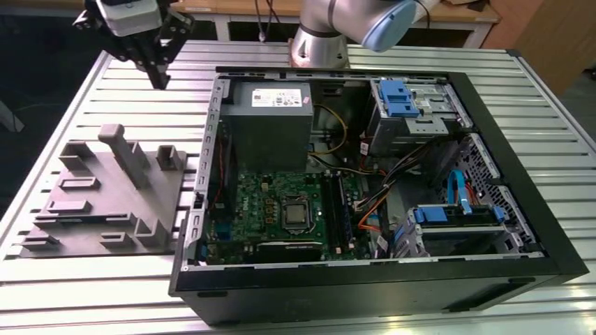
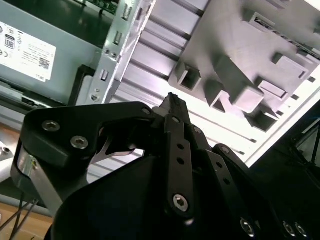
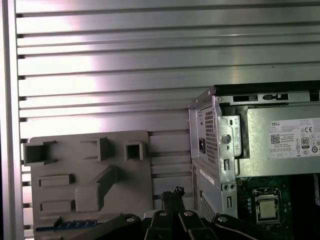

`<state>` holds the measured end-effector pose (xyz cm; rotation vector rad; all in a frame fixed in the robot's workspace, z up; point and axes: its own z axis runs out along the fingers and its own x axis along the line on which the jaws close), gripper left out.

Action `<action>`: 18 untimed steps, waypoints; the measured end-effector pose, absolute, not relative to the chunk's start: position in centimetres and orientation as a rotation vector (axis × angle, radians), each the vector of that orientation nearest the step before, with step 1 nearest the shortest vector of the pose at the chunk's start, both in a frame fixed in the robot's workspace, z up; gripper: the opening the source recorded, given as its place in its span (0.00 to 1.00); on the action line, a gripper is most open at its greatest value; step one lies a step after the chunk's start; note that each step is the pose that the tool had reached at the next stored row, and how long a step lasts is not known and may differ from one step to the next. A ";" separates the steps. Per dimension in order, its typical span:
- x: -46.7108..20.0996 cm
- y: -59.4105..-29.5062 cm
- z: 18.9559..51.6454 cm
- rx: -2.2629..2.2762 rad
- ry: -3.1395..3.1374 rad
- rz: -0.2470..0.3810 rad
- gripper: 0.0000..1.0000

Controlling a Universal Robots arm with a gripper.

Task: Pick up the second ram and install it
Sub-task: 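Reach for the second ram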

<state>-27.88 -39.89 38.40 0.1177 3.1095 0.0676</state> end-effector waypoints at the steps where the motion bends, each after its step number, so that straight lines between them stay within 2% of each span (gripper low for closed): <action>1: -28.1 -39.9 38.4 0.118 3.110 0.068 0.10; 18: -33.0 -39.9 38.1 0.118 3.109 0.068 0.10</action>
